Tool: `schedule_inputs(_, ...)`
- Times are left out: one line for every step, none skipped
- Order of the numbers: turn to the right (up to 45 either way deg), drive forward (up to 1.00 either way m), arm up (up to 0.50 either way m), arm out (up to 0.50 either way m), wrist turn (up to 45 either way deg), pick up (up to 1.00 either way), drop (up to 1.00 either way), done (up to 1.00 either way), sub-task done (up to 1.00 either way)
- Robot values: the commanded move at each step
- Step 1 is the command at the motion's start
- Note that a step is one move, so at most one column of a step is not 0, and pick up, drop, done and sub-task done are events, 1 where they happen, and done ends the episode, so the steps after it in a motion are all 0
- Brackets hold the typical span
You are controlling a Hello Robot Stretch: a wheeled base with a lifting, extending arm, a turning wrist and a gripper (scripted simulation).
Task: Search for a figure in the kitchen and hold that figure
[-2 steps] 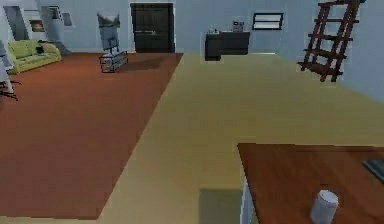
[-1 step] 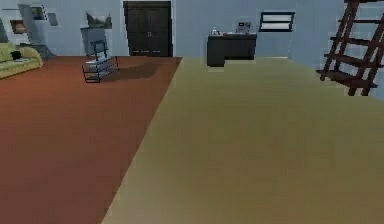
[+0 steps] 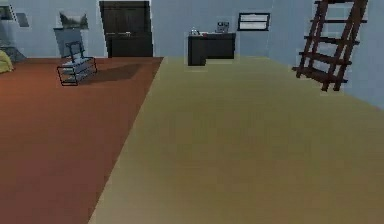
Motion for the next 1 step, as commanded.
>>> schedule_inputs(3.0,0.00,0.00,0.00,0.0,0.00,0.00,0.00,0.00)
